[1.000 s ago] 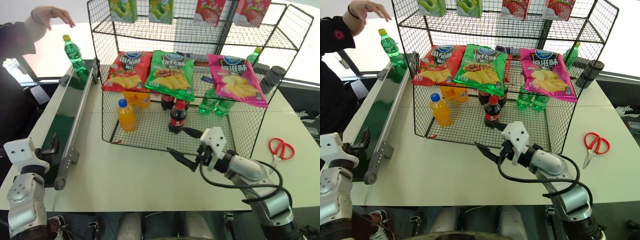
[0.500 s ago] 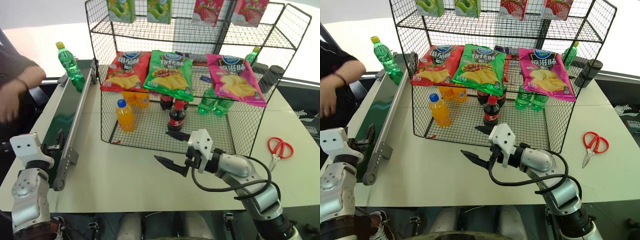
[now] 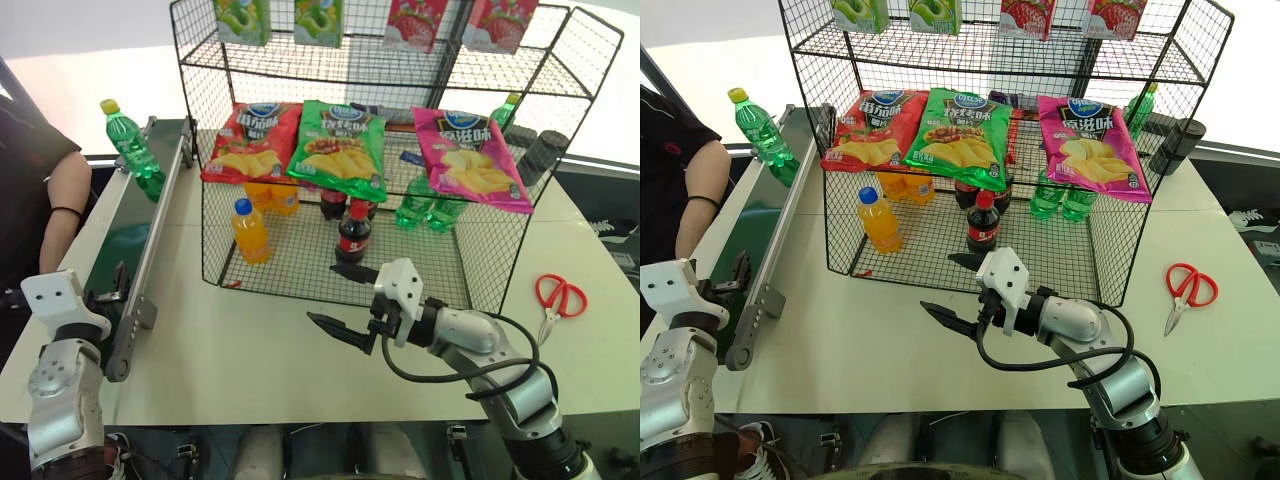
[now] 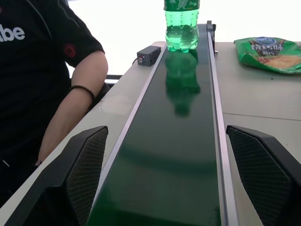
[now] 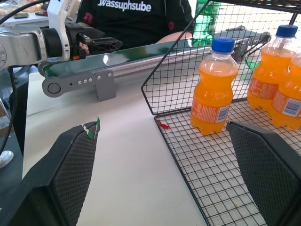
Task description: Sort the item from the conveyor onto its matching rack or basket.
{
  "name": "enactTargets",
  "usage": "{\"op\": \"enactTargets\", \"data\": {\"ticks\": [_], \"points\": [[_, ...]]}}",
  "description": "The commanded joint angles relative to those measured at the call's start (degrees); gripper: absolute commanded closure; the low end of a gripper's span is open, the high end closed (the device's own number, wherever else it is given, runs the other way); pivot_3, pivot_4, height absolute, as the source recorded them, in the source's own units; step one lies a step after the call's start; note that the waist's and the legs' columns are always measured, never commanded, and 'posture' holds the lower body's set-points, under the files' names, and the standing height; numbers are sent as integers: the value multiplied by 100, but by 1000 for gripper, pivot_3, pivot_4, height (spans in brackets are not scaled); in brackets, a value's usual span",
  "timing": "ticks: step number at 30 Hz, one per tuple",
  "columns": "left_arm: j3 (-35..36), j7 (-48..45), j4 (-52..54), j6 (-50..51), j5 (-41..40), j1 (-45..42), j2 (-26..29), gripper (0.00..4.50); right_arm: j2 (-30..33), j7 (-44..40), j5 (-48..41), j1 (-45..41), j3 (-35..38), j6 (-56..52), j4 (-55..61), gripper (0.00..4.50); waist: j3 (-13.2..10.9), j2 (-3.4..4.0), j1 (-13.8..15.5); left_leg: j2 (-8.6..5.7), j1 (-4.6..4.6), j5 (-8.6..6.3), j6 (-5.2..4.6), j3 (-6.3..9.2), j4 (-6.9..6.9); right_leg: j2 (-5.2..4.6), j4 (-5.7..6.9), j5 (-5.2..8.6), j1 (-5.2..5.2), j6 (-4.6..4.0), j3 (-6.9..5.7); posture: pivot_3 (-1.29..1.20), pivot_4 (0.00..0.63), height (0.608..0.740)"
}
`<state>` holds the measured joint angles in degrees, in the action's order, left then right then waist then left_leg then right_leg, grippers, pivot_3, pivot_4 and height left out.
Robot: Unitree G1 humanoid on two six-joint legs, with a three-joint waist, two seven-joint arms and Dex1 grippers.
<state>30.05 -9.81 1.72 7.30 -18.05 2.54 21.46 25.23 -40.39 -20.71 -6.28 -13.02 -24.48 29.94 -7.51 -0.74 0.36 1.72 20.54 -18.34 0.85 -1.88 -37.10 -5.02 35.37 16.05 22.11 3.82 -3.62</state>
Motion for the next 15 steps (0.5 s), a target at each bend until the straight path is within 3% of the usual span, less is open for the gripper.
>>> {"op": "enactTargets", "data": {"ticks": [1,15], "points": [[61,16,9,-138,8,-24,18,206,-37,-22,-37,-99,12,109,105,0,0,0,-1,0,0,0,0,0,0,0,0,0,0,0,0,0,150,740],[43,-49,-385,-422,-14,-60,-25,206,-14,-64,-31,-175,5,86,135,0,0,0,-5,0,6,0,0,0,2,-2,-2,1,8,-1,0,0,150,740]]}}
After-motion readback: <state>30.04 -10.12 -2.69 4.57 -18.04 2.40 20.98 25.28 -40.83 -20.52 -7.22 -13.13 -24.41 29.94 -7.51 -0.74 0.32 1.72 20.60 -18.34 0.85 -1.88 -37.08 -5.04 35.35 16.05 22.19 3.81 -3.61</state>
